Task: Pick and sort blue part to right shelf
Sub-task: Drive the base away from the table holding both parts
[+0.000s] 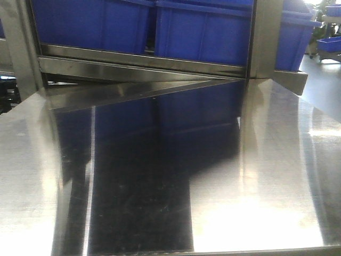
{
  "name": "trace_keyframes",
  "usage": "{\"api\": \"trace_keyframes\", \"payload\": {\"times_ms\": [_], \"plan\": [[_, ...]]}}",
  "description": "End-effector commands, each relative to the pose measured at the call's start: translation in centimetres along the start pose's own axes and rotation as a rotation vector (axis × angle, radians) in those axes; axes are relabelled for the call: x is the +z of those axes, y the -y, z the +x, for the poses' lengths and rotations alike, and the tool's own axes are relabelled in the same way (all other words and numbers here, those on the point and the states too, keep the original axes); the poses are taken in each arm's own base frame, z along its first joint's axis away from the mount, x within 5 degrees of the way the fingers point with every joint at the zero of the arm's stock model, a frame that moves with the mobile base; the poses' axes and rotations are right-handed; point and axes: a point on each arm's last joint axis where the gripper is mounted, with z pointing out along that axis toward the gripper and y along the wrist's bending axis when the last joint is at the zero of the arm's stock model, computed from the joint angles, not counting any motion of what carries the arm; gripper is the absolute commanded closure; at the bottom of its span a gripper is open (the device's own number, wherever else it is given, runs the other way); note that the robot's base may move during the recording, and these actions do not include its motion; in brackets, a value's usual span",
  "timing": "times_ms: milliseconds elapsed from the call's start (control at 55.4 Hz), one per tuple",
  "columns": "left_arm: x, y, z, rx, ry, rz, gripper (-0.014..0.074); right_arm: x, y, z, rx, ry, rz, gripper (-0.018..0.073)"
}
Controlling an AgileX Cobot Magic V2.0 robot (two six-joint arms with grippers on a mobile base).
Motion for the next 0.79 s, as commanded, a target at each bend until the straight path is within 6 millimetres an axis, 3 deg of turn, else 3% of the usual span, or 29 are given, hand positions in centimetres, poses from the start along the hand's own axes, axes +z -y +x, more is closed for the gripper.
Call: {"api": "trace_keyframes", "payload": {"times_ms": [0,776], "plan": [[-0.24,0.15,-1.48,0.002,0.098,0.026,0.0296,-0.05,0.01,-1.67,-0.027,0.105,0.000,0.0402],[-0.23,0.14,-1.46,0.002,0.096,0.025,0.0296,-0.07,0.01,-1.65,-0.027,0.104,0.000,0.0402]]}}
